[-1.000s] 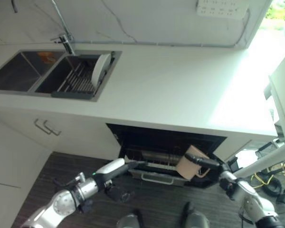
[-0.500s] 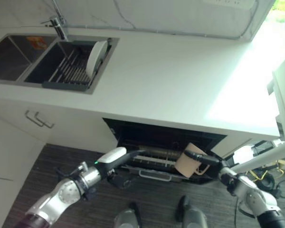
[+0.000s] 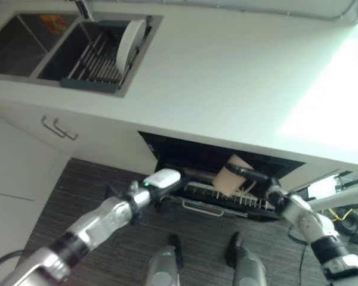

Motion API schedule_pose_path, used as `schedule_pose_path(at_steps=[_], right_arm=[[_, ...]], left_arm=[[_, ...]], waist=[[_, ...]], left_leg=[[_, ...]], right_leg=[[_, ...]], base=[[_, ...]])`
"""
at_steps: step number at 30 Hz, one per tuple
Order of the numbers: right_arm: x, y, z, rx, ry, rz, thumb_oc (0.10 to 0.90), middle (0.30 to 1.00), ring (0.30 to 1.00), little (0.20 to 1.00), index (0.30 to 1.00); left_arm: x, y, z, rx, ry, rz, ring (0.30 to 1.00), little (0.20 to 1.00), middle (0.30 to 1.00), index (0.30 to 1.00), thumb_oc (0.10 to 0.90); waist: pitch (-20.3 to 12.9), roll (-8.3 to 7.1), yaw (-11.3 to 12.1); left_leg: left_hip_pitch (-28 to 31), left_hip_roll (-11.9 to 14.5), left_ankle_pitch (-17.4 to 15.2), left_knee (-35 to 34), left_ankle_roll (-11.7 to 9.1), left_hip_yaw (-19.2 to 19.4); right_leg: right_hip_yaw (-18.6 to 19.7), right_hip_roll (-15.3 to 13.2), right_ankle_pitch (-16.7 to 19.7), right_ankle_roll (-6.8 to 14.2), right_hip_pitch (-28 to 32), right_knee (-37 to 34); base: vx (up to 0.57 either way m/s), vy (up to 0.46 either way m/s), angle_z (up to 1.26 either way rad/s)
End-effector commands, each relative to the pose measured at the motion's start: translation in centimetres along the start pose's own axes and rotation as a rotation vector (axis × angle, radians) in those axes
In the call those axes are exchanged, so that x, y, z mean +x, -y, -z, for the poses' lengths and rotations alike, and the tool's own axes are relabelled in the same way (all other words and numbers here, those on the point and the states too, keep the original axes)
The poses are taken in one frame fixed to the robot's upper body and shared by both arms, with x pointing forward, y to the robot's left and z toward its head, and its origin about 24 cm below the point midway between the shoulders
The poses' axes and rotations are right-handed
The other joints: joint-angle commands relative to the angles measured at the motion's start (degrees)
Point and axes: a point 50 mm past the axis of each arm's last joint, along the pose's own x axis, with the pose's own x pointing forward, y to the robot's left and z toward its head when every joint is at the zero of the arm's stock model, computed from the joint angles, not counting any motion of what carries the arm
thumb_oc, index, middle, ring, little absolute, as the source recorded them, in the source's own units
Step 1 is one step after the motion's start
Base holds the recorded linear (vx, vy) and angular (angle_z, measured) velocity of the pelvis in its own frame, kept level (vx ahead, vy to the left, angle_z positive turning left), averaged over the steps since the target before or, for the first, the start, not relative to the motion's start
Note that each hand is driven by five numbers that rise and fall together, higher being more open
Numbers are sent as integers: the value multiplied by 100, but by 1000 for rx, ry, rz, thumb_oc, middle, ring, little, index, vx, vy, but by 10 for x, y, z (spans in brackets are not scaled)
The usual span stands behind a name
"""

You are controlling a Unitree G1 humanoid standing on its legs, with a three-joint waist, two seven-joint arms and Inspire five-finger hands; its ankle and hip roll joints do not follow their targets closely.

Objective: Place the dishes in the dishwasher.

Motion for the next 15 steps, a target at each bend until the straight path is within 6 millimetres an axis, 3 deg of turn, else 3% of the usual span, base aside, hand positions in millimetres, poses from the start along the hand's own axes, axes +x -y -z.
schedule_pose_path(at_steps=[1, 7, 12, 15], right_arm=[[2, -32, -45, 19, 213, -150, 400, 300, 300, 300, 300], [15, -51, -49, 17, 220, -198, 400, 300, 300, 300, 300], [19, -58, -61, -8, 242, -205, 400, 300, 300, 300, 300], [22, -56, -73, -43, 240, -180, 400, 300, 300, 300, 300]], left_arm=[[-18, 44, 29, 127, -205, 197, 900, 900, 900, 900, 800], [15, 68, 9, 170, -223, 333, 900, 900, 900, 900, 800], [18, 91, -7, 173, -169, 640, 900, 900, 900, 900, 800], [14, 98, -15, 73, -165, 832, 900, 900, 900, 900, 800]], waist=[[-116, -130, -94], [82, -276, -182], [228, -317, -240], [309, -257, -277]], left_leg=[[21, 68, 36, -275, -45, -427], [-79, 104, 130, -275, -43, -403], [-147, 142, 188, -275, -72, -366], [-129, 160, 210, -275, -88, -298]], right_leg=[[726, -109, -719, 831, 485, 42], [784, -30, -659, 786, 364, 42], [776, 16, -627, 758, 287, 42], [725, 6, -614, 729, 286, 42]], base=[[-52, 3, -3], [-35, -27, -3], [-63, -24, -4], [-42, 31, -4]])
